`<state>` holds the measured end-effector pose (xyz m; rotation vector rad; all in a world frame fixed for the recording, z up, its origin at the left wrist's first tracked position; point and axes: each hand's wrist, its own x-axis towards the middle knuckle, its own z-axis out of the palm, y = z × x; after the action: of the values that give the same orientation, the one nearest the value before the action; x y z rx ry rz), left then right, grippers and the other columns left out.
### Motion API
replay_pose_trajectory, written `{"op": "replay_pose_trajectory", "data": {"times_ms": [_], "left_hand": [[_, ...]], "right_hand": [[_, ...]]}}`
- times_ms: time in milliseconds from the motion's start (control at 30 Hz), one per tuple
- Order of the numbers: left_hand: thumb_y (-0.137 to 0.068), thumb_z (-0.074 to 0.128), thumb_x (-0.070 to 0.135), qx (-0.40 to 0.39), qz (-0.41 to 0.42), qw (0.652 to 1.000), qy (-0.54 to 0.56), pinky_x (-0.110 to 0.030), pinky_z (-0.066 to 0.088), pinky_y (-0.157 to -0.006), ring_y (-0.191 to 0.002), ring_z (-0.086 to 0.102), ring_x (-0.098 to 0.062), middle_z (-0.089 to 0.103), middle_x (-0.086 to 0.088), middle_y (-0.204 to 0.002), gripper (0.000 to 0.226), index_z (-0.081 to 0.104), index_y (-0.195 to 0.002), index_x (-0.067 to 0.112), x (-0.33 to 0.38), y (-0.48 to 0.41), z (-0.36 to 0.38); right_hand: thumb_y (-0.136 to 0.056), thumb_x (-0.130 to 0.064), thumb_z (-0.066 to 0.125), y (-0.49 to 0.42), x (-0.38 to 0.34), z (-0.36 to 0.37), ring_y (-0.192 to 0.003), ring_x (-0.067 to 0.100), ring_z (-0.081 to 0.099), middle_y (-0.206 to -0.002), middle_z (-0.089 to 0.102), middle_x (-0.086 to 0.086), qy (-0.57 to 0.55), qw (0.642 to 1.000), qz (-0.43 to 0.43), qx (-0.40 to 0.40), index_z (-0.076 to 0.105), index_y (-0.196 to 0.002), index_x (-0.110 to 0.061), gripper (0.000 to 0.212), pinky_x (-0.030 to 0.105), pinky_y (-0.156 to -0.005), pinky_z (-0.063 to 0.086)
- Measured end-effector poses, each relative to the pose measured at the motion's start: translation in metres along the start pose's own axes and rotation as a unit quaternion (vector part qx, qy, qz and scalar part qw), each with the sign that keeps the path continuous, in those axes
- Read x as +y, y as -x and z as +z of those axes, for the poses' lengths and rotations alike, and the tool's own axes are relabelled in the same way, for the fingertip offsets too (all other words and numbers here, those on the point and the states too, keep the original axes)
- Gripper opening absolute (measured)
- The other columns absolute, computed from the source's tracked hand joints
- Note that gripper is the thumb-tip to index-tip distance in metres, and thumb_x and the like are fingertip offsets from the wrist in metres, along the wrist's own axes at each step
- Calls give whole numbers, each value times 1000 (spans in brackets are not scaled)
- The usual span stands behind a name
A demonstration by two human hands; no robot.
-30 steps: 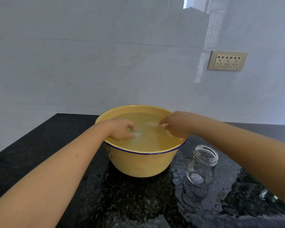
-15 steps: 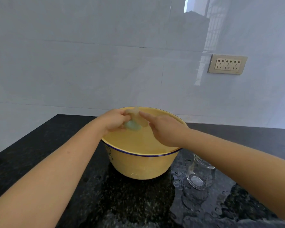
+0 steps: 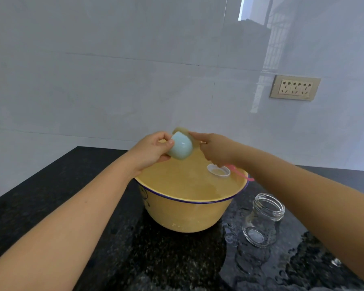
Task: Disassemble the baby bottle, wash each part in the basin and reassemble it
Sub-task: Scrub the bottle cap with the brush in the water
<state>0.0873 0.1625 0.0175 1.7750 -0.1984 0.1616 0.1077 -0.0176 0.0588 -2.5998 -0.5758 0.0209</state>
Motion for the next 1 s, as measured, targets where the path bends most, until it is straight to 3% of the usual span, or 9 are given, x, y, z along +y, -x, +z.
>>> {"op": "replay_pose_trajectory", "data": {"times_ms": [67, 133, 267, 367, 433, 700, 833, 933, 1000], "left_hand": [[-97, 46, 19, -4, 18, 997, 72, -26, 52, -90, -103, 61, -17, 61, -5, -108, 18, 52, -80, 19, 2, 1, 0], [-97, 45, 19, -10, 28, 993, 113, -24, 53, -89, -100, 62, -15, 61, -2, -109, 18, 51, -80, 19, 5, 3, 0], [-97, 46, 24, 20, 61, 997, -37, -24, 40, -78, -80, 56, -9, 64, 3, -85, 15, 54, -85, 20, 5, 5, 1], [-95, 51, 19, 36, 101, 985, -133, -15, 40, -71, -74, 57, 1, 63, 10, -81, 14, 55, -81, 21, 4, 4, 3], [-92, 56, 18, 31, 106, 977, -184, -20, 44, -73, -76, 62, -5, 65, 12, -79, 20, 55, -74, 26, 2, 2, 3], [-92, 56, 27, 98, 97, 952, -273, -19, 34, -56, -59, 48, -4, 55, 12, -64, 25, 49, -67, 29, 9, 10, 8], [-94, 54, 22, 66, -1, 997, -38, -27, 55, -75, -77, 66, -19, 66, -11, -93, 17, 55, -77, 18, 13, 9, 10], [-96, 50, 19, 49, -85, 990, 103, -23, 58, -67, -76, 68, -15, 67, -9, -95, 13, 57, -86, 14, 16, 10, 16], [-97, 48, 17, 63, -123, 977, 164, -23, 57, -64, -79, 68, -16, 67, -8, -92, 13, 58, -97, 9, 20, 11, 20]], "right_hand": [[-93, -5, 28, 3, 7, -1, -42, 13, 37, -64, 43, 5, -140, 988, 37, -56, 36, -142, -36, 58, 20, -40, 33], [-93, -3, 27, 9, 12, 6, -37, 7, 28, -60, 35, 2, -264, 956, 59, -118, 44, -134, -38, 57, 15, -35, 25], [-94, -5, 29, 11, 8, 18, -36, 5, 25, -57, 34, -2, -430, 885, 104, -143, 57, -95, -30, 37, 13, -32, 23], [-97, -13, 37, 14, 2, 18, -33, 4, 27, -52, 38, -3, -490, 841, 146, -176, 46, -80, -15, 19, 13, -29, 24], [-97, -14, 39, 17, -3, 18, -32, 4, 28, -50, 40, -3, -498, 831, 152, -197, 42, -78, -13, 19, 13, -28, 26], [-95, -4, 29, 12, 6, 13, -30, 4, 28, -53, 37, -1, -506, 840, 171, -95, 45, -83, -16, 23, 12, -28, 25], [-95, -4, 30, 17, 8, 10, -32, 5, 30, -59, 36, 1, -455, 881, 116, -54, 55, -114, -22, 36, 13, -31, 25], [-96, -8, 32, 21, 8, 7, -37, 8, 32, -60, 40, 2, -362, 930, 64, -4, 44, -139, -25, 48, 17, -36, 27], [-97, -11, 32, 24, 6, 6, -42, 10, 35, -59, 43, -2, -207, 977, 3, 52, 39, -142, -30, 49, 17, -39, 31]]}}
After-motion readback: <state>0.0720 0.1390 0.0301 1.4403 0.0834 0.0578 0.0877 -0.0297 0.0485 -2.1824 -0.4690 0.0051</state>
